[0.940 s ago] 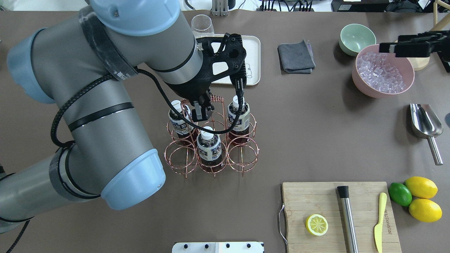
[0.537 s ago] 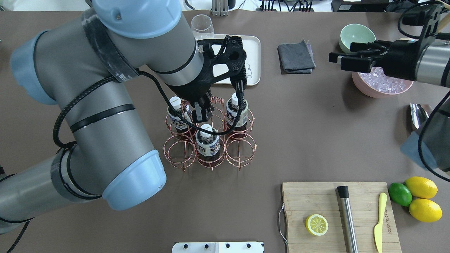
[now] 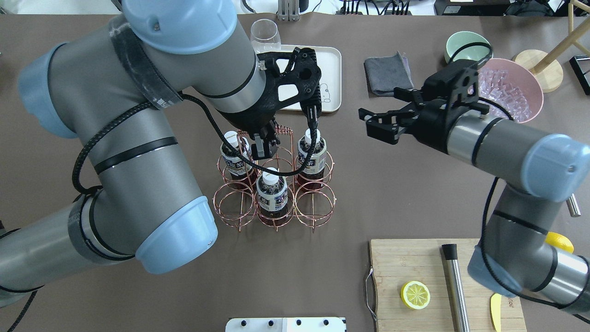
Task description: Take tea from basket to plate
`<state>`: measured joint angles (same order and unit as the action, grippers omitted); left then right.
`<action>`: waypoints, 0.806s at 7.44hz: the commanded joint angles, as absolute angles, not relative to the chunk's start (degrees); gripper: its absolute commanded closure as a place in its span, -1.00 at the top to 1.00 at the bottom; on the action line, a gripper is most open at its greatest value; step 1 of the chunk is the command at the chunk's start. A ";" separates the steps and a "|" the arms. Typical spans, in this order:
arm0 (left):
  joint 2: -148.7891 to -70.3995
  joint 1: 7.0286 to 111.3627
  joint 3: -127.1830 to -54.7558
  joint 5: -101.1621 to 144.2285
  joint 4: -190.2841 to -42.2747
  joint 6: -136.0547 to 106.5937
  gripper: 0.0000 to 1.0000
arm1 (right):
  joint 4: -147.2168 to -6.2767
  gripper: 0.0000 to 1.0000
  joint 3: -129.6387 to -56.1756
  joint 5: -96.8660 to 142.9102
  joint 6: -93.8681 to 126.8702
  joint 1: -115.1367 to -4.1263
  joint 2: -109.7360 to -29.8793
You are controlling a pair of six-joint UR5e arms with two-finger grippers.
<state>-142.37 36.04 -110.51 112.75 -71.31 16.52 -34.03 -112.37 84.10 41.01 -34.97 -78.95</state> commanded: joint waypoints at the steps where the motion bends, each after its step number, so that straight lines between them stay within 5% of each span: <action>1: -142.21 36.04 -110.57 112.15 -71.37 16.52 -1.00 | -42.62 0.99 -112.24 75.68 38.16 -27.95 -71.99; 6: -142.21 36.04 -110.65 112.15 -71.37 16.44 -1.00 | -42.72 0.98 -108.73 69.96 38.15 -22.15 -69.09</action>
<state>-142.21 36.03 -110.64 112.11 -71.37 16.44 -42.78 -109.92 70.73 38.19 -22.95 -69.91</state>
